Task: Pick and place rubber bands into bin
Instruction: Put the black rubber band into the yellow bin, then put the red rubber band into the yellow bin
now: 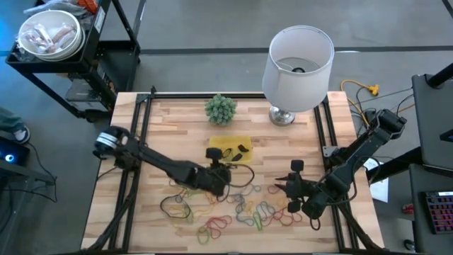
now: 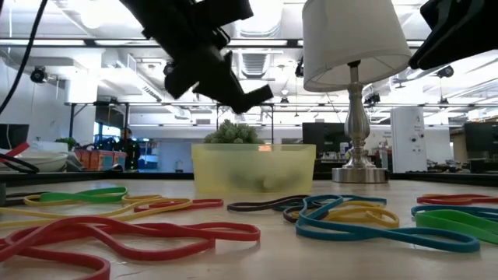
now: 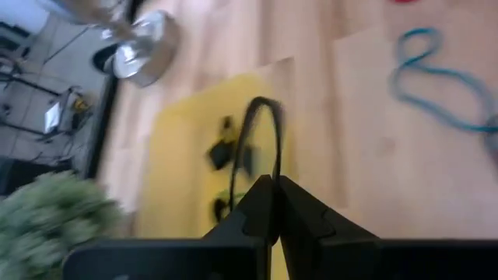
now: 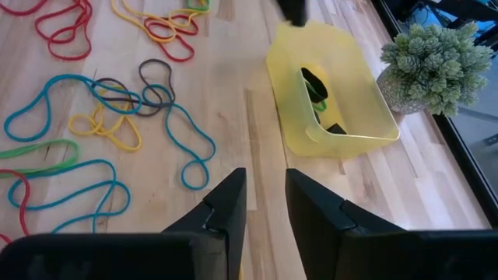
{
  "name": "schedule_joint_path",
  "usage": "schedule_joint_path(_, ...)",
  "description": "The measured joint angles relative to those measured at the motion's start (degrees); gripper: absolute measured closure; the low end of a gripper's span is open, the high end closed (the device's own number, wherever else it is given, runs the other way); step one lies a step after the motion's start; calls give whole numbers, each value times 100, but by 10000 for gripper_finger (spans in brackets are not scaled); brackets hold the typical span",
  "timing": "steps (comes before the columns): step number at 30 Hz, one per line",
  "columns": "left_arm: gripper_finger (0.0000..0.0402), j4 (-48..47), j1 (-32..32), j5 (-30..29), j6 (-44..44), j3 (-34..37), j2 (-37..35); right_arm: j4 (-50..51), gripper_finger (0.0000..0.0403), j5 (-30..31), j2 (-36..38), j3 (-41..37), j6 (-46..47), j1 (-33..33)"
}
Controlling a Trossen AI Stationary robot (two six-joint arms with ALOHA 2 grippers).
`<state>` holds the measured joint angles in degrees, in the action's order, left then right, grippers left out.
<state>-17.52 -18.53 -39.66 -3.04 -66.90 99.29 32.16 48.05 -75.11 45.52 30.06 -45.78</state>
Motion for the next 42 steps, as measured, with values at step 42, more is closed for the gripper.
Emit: schedule_joint_path(42,301,-733,833,1549,-109,91,-477,-176,329,-773,-120,-356,762,7)
